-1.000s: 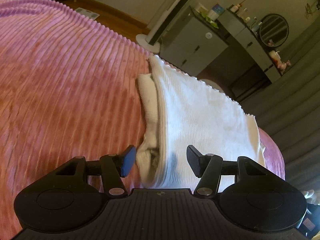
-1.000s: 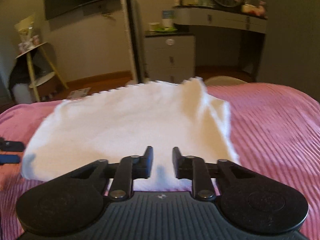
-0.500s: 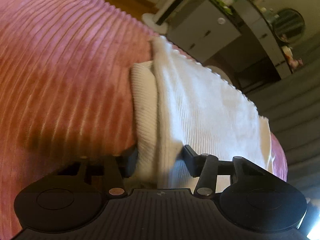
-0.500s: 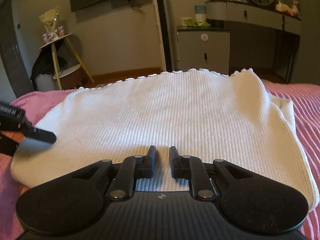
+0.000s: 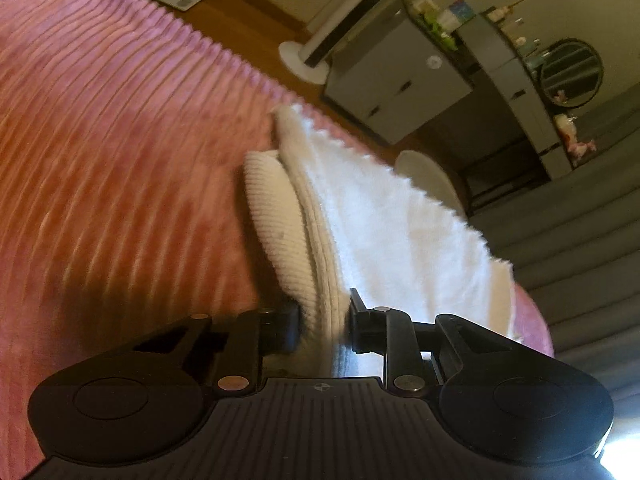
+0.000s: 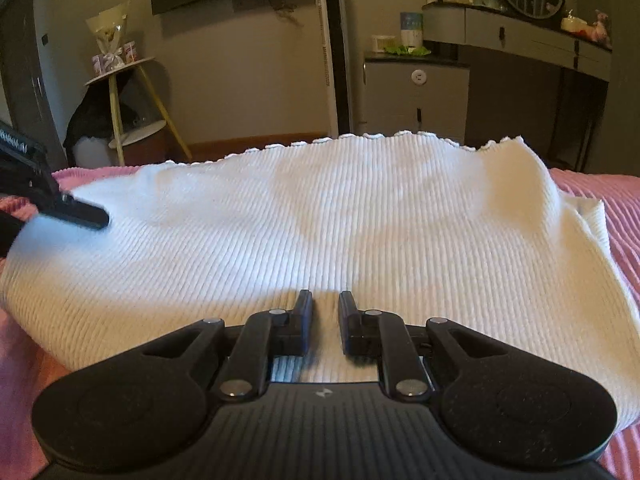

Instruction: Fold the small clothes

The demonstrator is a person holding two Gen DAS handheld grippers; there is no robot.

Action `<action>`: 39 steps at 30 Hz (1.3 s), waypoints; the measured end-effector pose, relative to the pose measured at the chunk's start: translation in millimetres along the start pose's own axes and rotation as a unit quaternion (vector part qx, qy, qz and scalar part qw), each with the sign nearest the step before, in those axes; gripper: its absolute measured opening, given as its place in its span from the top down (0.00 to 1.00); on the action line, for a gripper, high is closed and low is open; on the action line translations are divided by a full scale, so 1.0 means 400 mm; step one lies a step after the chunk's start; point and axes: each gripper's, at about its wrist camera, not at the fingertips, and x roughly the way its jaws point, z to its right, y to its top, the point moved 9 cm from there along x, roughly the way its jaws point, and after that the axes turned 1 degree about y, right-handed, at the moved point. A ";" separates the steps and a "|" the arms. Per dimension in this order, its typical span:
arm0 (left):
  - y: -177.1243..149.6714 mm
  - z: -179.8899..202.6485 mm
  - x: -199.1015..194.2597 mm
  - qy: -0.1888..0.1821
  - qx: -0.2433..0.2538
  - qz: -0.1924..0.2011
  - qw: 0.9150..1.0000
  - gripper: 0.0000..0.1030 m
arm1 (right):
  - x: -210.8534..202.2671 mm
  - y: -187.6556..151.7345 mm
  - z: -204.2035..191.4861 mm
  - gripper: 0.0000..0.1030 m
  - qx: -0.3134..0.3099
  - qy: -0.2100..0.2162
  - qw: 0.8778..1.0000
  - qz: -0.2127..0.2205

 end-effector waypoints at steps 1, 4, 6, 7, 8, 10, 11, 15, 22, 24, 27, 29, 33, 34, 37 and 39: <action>0.002 0.019 -0.006 -0.001 0.004 0.002 1.000 0.75 | -0.019 0.008 0.004 0.87 0.013 0.009 1.000 0.007; 0.003 0.102 -0.028 -0.007 0.041 0.007 0.999 0.75 | -0.093 0.018 0.046 0.86 0.086 0.046 0.994 0.045; -0.004 0.187 -0.031 -0.009 0.080 0.009 0.997 0.76 | -0.141 0.012 0.081 0.86 0.098 0.038 0.992 0.069; -0.011 0.231 -0.028 -0.011 0.099 0.008 0.995 0.76 | -0.154 0.008 0.098 0.86 0.104 0.037 0.991 0.072; -0.022 0.285 -0.020 -0.013 0.121 0.007 0.992 0.76 | -0.169 0.003 0.119 0.86 0.114 0.033 0.990 0.076; -0.050 0.376 0.002 -0.018 0.155 0.003 0.988 0.76 | -0.190 -0.003 0.163 0.86 0.134 0.024 0.988 0.078; -0.071 0.423 0.021 -0.022 0.173 -0.001 0.985 0.76 | -0.198 -0.006 0.187 0.86 0.143 0.019 0.987 0.076; -0.178 0.556 0.124 -0.027 0.226 -0.020 0.974 0.75 | -0.222 -0.012 0.267 0.86 0.161 0.012 0.984 0.075; -0.310 0.549 0.268 0.005 0.233 -0.058 0.971 0.60 | -0.229 -0.064 0.351 0.85 0.175 0.021 0.983 0.053; -0.313 0.553 0.209 -0.017 0.231 -0.054 0.971 0.47 | -0.231 -0.063 0.368 0.83 0.183 0.026 0.981 0.053; -0.303 0.543 0.080 -0.043 0.233 -0.023 0.971 0.37 | -0.240 -0.057 0.376 0.77 0.188 0.026 0.980 0.059; -0.283 0.504 0.015 -0.028 0.240 0.015 0.970 0.32 | -0.248 -0.046 0.375 0.73 0.191 0.024 0.979 0.064; -0.249 0.374 0.005 0.072 0.240 0.034 0.967 0.36 | -0.253 -0.011 0.376 0.56 0.197 0.017 0.977 0.079; -0.248 0.344 0.016 0.091 0.238 0.030 0.967 0.38 | -0.253 -0.002 0.379 0.51 0.209 0.024 0.974 0.082; -0.259 0.286 0.039 0.129 0.247 0.029 0.960 0.38 | -0.241 0.010 0.383 0.50 0.245 0.051 0.965 0.073; -0.273 0.270 0.052 0.142 0.266 0.025 0.953 0.38 | -0.221 0.013 0.367 0.50 0.240 0.062 0.967 0.058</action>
